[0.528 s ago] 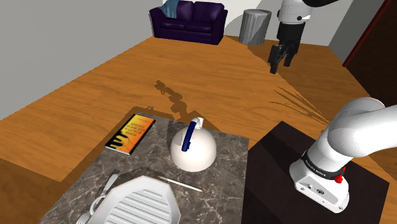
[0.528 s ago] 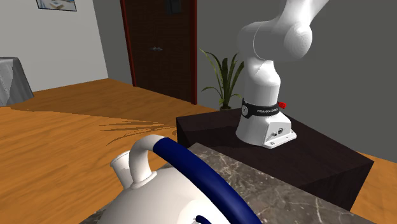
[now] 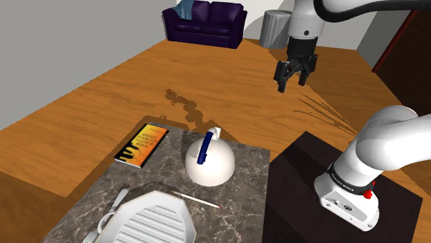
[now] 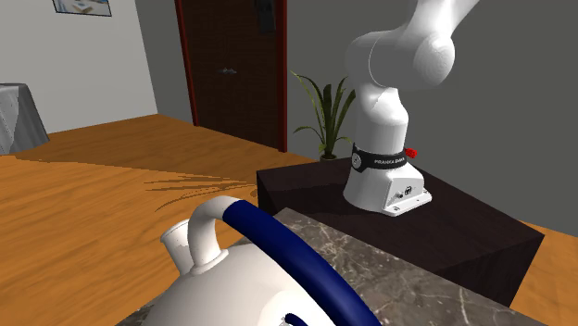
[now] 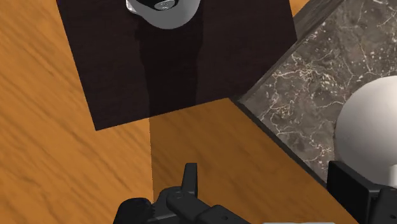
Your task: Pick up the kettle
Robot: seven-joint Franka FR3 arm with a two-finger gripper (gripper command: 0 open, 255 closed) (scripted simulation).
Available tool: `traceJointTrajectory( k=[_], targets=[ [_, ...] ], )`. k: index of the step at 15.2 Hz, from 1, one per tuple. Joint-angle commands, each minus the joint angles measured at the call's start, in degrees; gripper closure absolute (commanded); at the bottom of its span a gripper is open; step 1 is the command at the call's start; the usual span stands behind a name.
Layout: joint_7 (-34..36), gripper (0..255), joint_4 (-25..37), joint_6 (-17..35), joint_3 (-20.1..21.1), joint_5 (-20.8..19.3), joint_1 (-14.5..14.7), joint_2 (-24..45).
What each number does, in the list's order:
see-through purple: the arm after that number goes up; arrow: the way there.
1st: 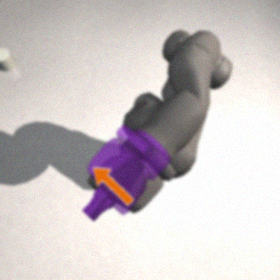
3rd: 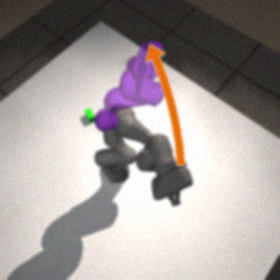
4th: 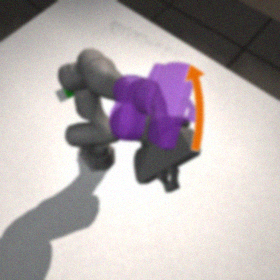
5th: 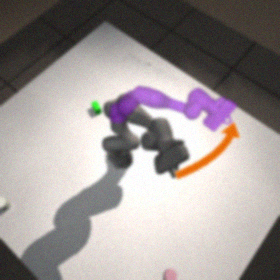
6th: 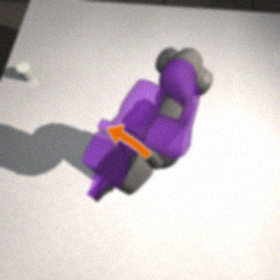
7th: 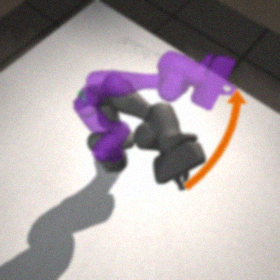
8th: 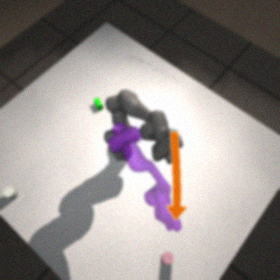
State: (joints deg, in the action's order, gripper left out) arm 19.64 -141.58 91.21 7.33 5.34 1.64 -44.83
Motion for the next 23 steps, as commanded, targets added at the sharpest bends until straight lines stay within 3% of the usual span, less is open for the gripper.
traceJointTrajectory(
  k=[1,8,13,18,23],
  targets=[
    [5.68,0,-0.32,1.05,2.89,2.58,-0.02,0.52],
    [24.97,0,1.98,7.04,13.82,10.35,-0.61,7.22],
    [38.71,0,6.45,12.29,21.57,13.09,-2.51,15.24],
    [53.21,0,12.96,17.68,29.19,12.00,-5.55,25.64],
    [67.08,0,19.97,21.78,35.01,6.80,-7.98,36.67]
  ],
)
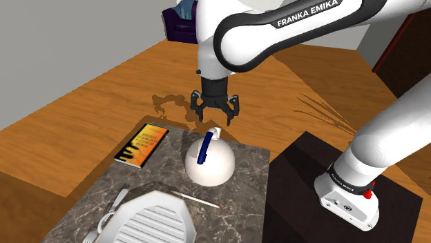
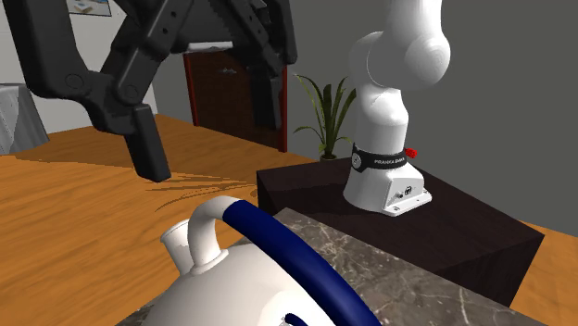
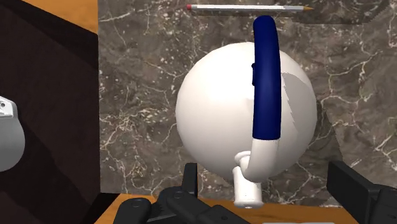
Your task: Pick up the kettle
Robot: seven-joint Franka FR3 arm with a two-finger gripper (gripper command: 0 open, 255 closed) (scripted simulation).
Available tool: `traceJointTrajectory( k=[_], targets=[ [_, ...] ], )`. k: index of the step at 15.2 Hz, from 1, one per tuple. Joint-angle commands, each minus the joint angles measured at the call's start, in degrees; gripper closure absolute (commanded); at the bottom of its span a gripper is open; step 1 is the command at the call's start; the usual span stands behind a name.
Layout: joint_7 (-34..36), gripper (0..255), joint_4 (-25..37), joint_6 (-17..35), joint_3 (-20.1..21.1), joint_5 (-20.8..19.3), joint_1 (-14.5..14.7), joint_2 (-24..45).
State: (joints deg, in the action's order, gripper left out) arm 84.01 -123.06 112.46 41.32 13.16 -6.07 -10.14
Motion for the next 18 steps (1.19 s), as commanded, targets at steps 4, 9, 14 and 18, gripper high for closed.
traceJointTrajectory(
  k=[4,9,14,18],
  targets=[
    [3.03,0,-0.65,3.71,1.40,-1.63,-0.12,3.29],
    [3.44,0,-2.38,6.58,1.83,-2.35,-0.10,4.69],
    [3.57,255,-2.30,6.55,1.89,-2.38,-0.06,4.72],
    [3.58,255,-2.29,6.55,1.89,-2.39,-0.06,4.74]
  ],
)
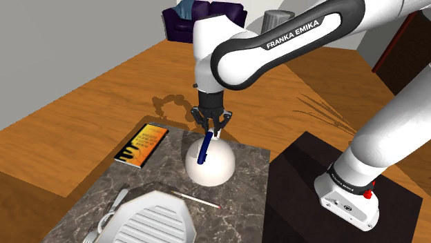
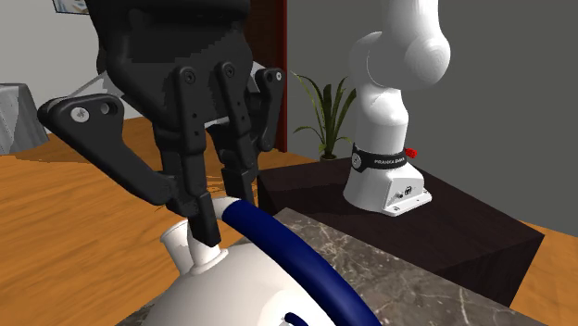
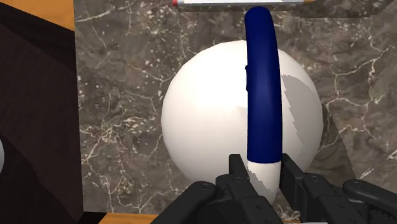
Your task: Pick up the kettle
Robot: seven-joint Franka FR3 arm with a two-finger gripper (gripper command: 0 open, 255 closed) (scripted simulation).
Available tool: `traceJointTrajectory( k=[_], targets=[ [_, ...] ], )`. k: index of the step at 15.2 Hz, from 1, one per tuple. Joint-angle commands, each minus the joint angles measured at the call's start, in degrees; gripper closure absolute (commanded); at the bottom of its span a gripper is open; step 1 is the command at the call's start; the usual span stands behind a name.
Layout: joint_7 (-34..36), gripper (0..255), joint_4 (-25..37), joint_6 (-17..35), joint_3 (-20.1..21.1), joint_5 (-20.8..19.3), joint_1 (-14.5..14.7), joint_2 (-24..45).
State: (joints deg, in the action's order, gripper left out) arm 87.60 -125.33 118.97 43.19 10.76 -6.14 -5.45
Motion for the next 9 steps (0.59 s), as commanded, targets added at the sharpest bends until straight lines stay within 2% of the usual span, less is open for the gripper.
traceJointTrajectory(
  k=[1,9],
  targets=[
    [-0.14,255,-0.11,0.08,-0.04,0.04,-0.02,0.00],
    [-0.88,255,3.96,-6.31,-0.99,1.40,-0.11,-2.82]
  ],
)
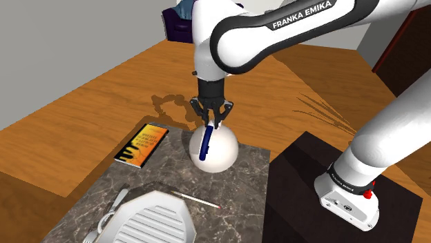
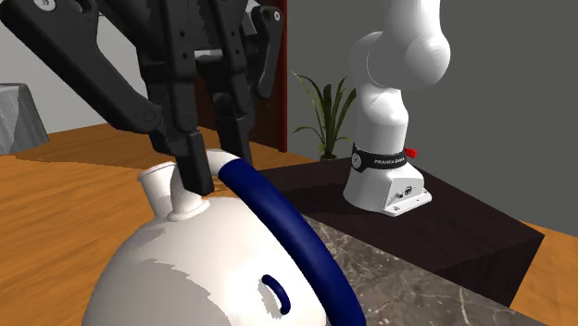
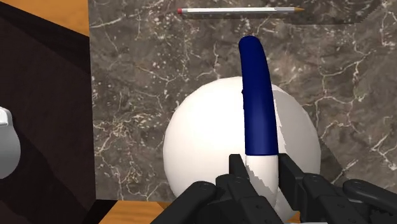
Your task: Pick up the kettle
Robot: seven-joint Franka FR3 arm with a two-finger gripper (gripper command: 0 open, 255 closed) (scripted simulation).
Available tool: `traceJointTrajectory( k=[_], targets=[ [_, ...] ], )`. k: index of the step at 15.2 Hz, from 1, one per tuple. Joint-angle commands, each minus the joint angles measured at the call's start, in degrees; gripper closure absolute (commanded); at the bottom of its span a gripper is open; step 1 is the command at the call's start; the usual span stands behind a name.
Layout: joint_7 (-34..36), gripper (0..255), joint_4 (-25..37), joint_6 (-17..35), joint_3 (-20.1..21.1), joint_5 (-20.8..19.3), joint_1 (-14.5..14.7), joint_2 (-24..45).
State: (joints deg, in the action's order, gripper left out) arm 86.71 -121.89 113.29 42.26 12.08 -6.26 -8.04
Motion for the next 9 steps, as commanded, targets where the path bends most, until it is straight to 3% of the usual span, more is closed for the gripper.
traceJointTrajectory(
  k=[1,9],
  targets=[
    [-0.04,255,1.07,-1.42,-0.19,0.20,-0.01,-0.51],
    [-0.15,255,4.77,-6.24,-0.88,0.63,-0.13,-1.84]
  ],
)
